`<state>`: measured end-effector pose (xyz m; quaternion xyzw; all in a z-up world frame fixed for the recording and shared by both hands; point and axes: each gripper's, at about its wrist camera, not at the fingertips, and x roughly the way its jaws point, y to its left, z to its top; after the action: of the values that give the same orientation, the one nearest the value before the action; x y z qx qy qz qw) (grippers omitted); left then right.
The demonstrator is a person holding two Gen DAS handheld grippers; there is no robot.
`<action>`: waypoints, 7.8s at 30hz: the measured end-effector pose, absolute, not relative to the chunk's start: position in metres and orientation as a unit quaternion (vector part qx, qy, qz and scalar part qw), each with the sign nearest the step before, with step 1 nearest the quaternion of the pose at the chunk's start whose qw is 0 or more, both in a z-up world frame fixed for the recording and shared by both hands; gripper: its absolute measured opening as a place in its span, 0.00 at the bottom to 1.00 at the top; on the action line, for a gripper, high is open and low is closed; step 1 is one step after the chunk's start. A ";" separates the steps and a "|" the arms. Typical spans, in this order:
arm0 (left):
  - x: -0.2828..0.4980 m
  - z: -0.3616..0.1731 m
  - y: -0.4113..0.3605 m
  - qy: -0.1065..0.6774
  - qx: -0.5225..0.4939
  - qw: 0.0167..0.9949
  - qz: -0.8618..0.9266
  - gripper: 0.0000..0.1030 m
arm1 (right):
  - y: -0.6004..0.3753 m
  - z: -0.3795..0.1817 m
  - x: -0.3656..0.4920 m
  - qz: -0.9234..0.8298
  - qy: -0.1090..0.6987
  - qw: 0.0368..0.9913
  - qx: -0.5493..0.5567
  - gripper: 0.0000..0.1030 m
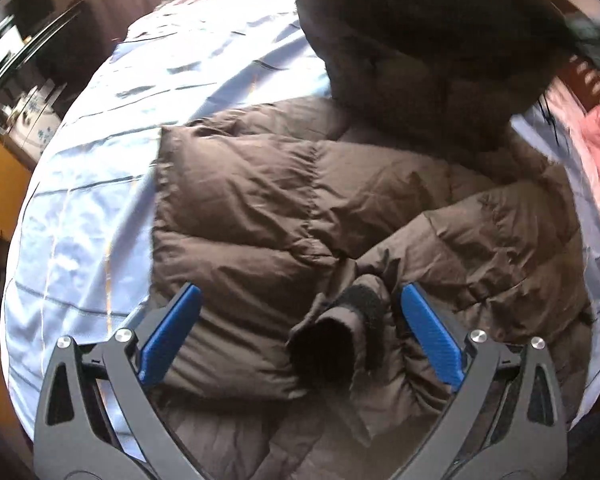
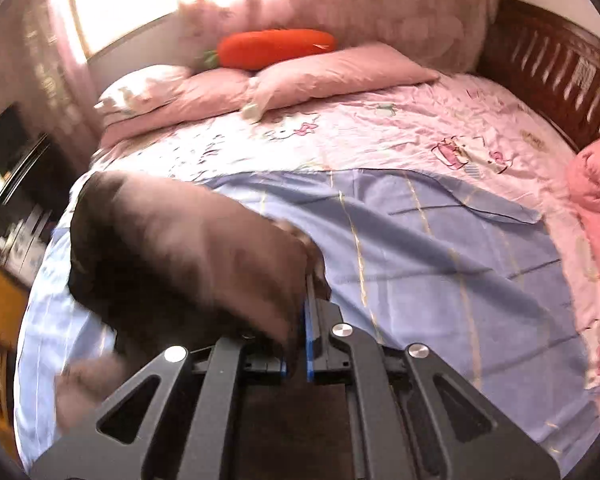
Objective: Fold large clothes
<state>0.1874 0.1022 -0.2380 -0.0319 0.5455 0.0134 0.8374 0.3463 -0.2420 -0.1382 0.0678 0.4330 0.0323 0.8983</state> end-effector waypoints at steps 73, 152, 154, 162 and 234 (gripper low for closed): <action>0.170 -0.233 0.079 0.586 -0.154 0.795 -0.022 0.98 | -0.200 -0.209 0.068 0.069 0.381 0.838 -0.386 0.99; 0.185 -0.273 0.021 0.570 -0.007 0.821 -0.021 0.98 | -0.254 -0.279 0.179 0.092 0.613 0.770 0.152 0.99; 0.174 -0.252 0.025 0.564 -0.015 0.825 -0.030 0.98 | -0.251 -0.247 0.156 0.091 0.602 0.783 0.129 0.99; 0.132 -0.273 0.041 0.625 0.002 0.781 -0.011 0.98 | -0.190 -0.255 0.107 0.057 0.603 0.789 -0.102 0.99; 0.046 -0.267 0.077 0.643 -0.150 0.736 -0.146 0.34 | -0.267 -0.233 0.036 0.215 0.597 0.758 0.150 0.17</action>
<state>0.0460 0.0773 -0.2667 -0.1505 0.6433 -0.1458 0.7364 0.0357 -0.2674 -0.2331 0.1505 0.5967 0.2149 0.7584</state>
